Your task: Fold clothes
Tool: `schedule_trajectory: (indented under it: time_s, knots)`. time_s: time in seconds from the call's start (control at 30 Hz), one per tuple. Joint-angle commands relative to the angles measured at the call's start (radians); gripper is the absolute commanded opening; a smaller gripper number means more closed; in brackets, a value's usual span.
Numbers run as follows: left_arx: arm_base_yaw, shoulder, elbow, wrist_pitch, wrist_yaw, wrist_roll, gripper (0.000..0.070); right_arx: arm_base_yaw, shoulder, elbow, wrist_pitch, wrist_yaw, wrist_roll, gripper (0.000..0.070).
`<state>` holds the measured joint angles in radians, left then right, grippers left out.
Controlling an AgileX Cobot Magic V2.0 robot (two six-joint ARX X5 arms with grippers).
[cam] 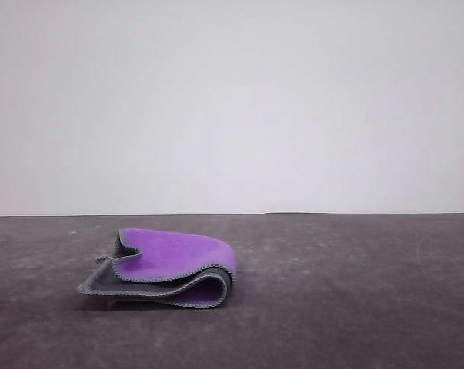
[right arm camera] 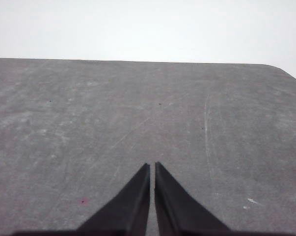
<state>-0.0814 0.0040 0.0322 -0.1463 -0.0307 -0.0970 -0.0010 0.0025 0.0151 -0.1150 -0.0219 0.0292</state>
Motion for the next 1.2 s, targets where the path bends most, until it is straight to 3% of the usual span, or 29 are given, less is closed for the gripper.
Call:
schedule_trajectory:
  time_s: [0.0,1.17]
  knots:
    - [0.0,0.0,-0.02,0.01,-0.004,0.007,0.0,-0.001,0.001,-0.003,0.01,0.004,-0.007,0.0015]
    - [0.0,0.0,-0.02,0.01,-0.004,0.007,0.0,-0.001,0.001,-0.003,0.01,0.004,-0.007,0.0015]
